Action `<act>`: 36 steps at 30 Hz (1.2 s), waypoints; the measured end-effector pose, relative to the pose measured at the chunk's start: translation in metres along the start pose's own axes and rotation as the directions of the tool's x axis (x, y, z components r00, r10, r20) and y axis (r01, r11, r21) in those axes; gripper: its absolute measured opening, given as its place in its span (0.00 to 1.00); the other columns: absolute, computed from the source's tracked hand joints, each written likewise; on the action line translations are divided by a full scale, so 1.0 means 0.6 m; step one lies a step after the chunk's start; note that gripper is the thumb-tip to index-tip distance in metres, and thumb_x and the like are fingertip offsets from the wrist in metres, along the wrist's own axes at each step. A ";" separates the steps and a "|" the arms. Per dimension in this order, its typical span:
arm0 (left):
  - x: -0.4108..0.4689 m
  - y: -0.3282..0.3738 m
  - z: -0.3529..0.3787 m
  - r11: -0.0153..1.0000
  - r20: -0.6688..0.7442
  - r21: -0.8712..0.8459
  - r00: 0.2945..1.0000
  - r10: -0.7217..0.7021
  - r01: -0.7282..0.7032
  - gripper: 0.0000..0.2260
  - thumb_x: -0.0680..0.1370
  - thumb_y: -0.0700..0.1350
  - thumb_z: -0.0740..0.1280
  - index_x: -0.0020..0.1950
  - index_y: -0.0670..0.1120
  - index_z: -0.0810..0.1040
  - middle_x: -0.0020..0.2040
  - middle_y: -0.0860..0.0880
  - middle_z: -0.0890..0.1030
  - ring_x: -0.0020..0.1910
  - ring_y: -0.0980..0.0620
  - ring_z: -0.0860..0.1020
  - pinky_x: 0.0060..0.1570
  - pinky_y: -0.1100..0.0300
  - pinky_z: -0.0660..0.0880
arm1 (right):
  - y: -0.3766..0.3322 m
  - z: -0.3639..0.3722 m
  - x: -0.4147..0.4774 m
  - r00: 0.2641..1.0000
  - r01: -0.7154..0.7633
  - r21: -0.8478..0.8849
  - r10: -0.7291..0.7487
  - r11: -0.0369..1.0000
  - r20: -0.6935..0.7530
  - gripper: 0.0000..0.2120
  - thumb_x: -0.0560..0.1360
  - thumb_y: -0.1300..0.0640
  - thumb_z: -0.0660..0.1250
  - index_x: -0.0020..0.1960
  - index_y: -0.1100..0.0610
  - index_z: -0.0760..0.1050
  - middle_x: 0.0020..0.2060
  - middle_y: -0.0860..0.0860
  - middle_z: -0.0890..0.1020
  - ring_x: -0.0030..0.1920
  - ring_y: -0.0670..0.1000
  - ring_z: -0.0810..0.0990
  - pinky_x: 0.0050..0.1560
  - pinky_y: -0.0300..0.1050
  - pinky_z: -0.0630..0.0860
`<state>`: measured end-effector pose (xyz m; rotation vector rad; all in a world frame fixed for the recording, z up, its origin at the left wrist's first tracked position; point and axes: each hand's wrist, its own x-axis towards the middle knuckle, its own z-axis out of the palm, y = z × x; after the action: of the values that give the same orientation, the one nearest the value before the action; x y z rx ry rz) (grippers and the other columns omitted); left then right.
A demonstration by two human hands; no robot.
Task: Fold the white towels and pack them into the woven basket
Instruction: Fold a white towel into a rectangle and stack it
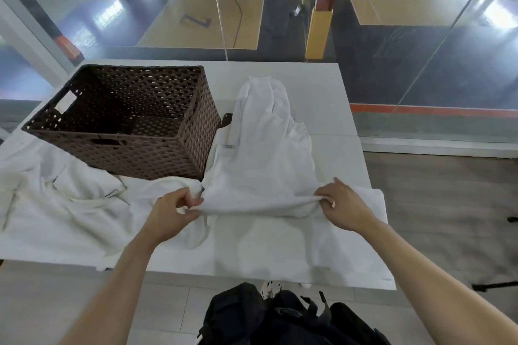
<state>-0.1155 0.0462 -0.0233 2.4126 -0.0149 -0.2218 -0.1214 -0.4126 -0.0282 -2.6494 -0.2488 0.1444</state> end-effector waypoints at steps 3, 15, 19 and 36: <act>0.012 0.008 -0.003 0.999 -0.042 -0.005 0.998 -0.050 0.050 0.13 0.77 0.43 0.77 0.41 0.52 0.74 0.36 0.55 0.83 0.38 0.53 0.82 0.41 0.51 0.78 | -0.012 -0.012 0.009 0.992 -0.129 0.202 0.128 0.971 0.022 0.14 0.79 0.63 0.63 0.44 0.46 0.80 0.33 0.48 0.81 0.33 0.46 0.76 0.36 0.43 0.72; 0.237 0.055 0.016 0.944 -0.070 0.319 0.991 0.111 -0.084 0.02 0.81 0.42 0.71 0.53 0.49 0.82 0.46 0.46 0.85 0.45 0.42 0.83 0.46 0.49 0.81 | 0.019 -0.012 0.175 0.943 -0.316 0.192 0.330 0.929 -0.043 0.06 0.83 0.55 0.65 0.52 0.50 0.81 0.43 0.49 0.83 0.39 0.50 0.80 0.36 0.42 0.72; 0.327 0.071 0.036 0.872 0.011 0.489 1.000 -0.026 0.018 0.06 0.81 0.38 0.68 0.57 0.43 0.82 0.56 0.40 0.81 0.53 0.39 0.81 0.50 0.48 0.81 | 0.044 0.001 0.243 0.929 -0.360 0.138 0.368 0.923 -0.039 0.07 0.82 0.54 0.67 0.55 0.51 0.84 0.47 0.51 0.85 0.45 0.56 0.81 0.42 0.45 0.74; 0.460 0.059 0.131 0.783 0.404 0.597 0.908 -0.108 -0.173 0.27 0.75 0.37 0.70 0.73 0.50 0.73 0.72 0.48 0.74 0.72 0.45 0.73 0.72 0.47 0.72 | 0.065 0.085 0.370 0.925 -0.190 -0.030 0.189 0.981 0.328 0.43 0.71 0.46 0.74 0.83 0.48 0.60 0.75 0.46 0.73 0.78 0.53 0.65 0.76 0.56 0.65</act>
<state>0.1453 -0.0514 -0.1012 2.9667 -0.3880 -0.8374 0.0944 -0.3791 -0.1045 -2.6308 -0.0972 0.6555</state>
